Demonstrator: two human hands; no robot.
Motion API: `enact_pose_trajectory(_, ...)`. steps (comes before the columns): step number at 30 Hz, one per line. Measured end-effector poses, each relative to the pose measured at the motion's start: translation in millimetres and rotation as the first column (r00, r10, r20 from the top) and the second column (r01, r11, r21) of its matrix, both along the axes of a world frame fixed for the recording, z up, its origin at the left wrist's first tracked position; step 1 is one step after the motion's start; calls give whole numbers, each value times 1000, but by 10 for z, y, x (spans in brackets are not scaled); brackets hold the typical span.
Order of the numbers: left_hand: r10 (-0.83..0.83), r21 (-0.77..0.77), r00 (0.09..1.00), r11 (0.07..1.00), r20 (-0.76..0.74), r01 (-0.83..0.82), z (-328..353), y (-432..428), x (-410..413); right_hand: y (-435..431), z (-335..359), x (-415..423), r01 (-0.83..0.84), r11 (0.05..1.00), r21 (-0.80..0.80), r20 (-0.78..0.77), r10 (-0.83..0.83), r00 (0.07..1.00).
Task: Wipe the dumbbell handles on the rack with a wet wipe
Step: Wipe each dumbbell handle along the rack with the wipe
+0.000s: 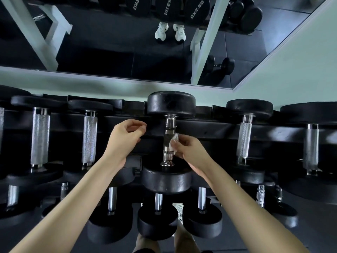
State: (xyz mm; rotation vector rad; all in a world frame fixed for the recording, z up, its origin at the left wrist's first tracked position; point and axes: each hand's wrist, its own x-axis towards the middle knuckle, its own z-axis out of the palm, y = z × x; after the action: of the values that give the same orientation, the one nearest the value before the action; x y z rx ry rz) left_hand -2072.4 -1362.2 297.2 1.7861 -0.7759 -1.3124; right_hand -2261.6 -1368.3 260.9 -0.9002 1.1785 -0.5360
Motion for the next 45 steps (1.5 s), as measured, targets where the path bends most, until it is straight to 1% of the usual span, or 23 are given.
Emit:
enact_pose_trajectory(3, 17, -21, 1000, 1000, -5, -17, 7, -16, 46, -191, 73, 78, 74, 995, -65, 16, -73, 997)
enact_pose_trajectory(5, 40, -34, 999, 999, -5, -40, 5, -29, 91, -320, 76, 108, 112, 990, -88, 59, -107, 992)
enact_pose_trajectory(8, 64, -37, 998, 997, 8, -63, -16, -41, 157, -312, 57, 89, 106, 994, -4, 135, -104, 985)
enact_pose_trajectory(11, 76, -29, 997, 997, 23, -75, -16, -50, 174, -93, -29, -26, 15, 991, 135, 154, -36, 987)
enact_pose_trajectory(13, 72, -29, 997, 997, 27, -71, -1, -63, 162, -5, -40, -74, -68, 982, 174, 147, 42, 988)
enact_pose_trajectory(14, 68, -25, 997, 997, 28, -67, 6, -68, 148, -31, -31, -76, -73, 981, 181, 152, 45, 987)
enact_pose_trajectory(16, 60, -22, 998, 998, 33, -60, 23, -79, 128, -173, -36, -51, -5, 982, 186, 186, -30, 982)
enact_pose_trajectory(18, 57, -25, 998, 998, 39, -56, 41, -88, 136, -358, -39, 4, 110, 965, 238, 275, -176, 945)
enact_pose_trajectory(20, 57, -30, 997, 998, 42, -56, 57, -84, 153, -445, -62, 46, 149, 948, 281, 317, -239, 918)
enact_pose_trajectory(22, 56, -30, 997, 998, 44, -54, 70, -73, 166, -416, -57, 37, 101, 948, 302, 320, -200, 926)
enact_pose_trajectory(25, 49, -14, 998, 999, 48, -49, 80, -59, 154, -361, -88, -29, 21, 967, 255, 321, -105, 941)
enact_pose_trajectory(27, 38, -13, 998, 999, 56, -37, 90, -60, 145, -270, -90, -59, -14, 973, 229, 262, -48, 964)
enact_pose_trajectory(30, 17, -15, 997, 1000, 72, -15, 103, -98, 122, -94, -123, -89, -94, 979, 182, 96, 78, 992)
enact_pose_trajectory(33, 11, -25, 997, 1000, 81, -9, 126, -144, 81, -23, -73, -101, -187, 976, 115, -29, 192, 981)
enact_pose_trajectory(36, -12, -33, 996, 999, 89, 15, 160, -165, 49, -3, 4, -79, -247, 967, 63, -168, 255, 952)
enact_pose_trajectory(42, -63, -48, 992, 996, 105, 68, 252, -226, -40, 91, 232, -170, -301, 952, -55, -392, 257, 883)
enact_pose_trajectory(43, -70, -56, 991, 995, 117, 77, 273, -235, -67, 107, 289, -240, -279, 959, -53, -372, 240, 897)
enact_pose_trajectory(45, -57, -91, 987, 993, 148, 71, 323, -234, -143, 140, 441, -415, -183, 982, -56, -303, 158, 940)
